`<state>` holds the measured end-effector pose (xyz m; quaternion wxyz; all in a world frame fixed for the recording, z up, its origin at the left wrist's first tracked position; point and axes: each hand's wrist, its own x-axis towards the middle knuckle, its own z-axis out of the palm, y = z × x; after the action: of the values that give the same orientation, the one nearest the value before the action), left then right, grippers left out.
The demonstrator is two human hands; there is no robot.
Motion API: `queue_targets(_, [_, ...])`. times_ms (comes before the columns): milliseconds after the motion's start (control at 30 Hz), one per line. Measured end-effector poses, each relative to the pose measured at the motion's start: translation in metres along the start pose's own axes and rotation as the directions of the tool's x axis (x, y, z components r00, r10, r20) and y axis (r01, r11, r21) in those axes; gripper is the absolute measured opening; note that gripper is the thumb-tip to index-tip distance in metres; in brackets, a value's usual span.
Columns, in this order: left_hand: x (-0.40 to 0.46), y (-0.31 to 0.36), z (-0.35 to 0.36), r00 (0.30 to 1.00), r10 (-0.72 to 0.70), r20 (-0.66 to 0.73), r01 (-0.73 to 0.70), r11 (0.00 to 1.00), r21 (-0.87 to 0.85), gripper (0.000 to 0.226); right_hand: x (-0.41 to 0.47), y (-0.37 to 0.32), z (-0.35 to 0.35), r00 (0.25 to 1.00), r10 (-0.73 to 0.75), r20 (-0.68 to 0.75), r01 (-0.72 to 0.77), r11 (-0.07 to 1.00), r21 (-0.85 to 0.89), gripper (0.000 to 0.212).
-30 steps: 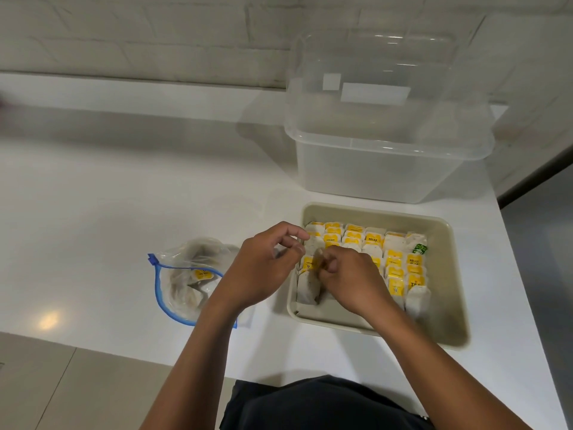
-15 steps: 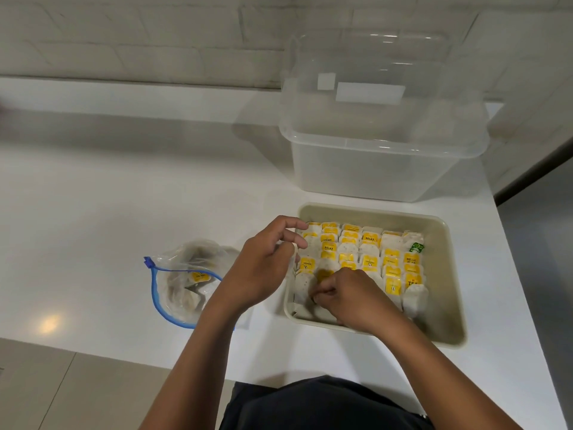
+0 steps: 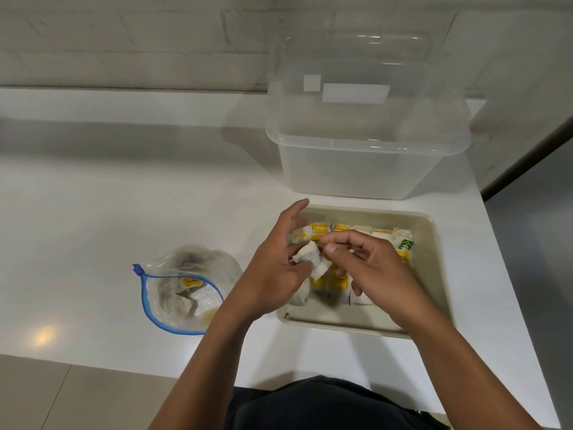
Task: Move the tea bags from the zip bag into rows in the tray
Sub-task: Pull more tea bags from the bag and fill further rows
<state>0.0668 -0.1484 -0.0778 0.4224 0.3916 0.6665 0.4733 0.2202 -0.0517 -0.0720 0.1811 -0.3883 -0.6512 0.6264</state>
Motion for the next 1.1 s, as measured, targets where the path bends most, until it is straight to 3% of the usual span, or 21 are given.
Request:
queue_targets(233, [0.002,-0.004,0.008,0.996,-0.034,-0.077,0.026,0.994,-0.107,0.074,0.0,0.007,-0.001,0.995,0.054,0.079,-0.052,0.998,-0.03,0.02])
queue_targets(333, [0.002,-0.004,0.009,0.996,-0.061,-0.071,0.05,0.987,-0.15,0.073,-0.001,0.011,0.001,0.997,0.062,0.04,-0.062,0.998,0.003,0.017])
queue_targets(467, [0.002,-0.006,0.01,0.996,-0.067,-0.059,0.059,0.989,-0.139,0.081,-0.001,0.015,-0.001,0.996,0.082,0.02,-0.083,0.994,0.07,0.015])
queue_targets(733, [0.003,-0.013,0.008,0.984,-0.078,-0.162,0.069,0.996,-0.058,0.076,-0.002,0.018,-0.004,0.998,0.052,0.023,-0.053,0.999,0.012,0.018])
queue_targets(1100, [-0.003,-0.004,0.007,0.998,-0.041,-0.055,0.037,0.997,-0.063,0.099,0.006,0.012,0.0,0.997,-0.072,-0.001,0.072,0.995,-0.068,0.01])
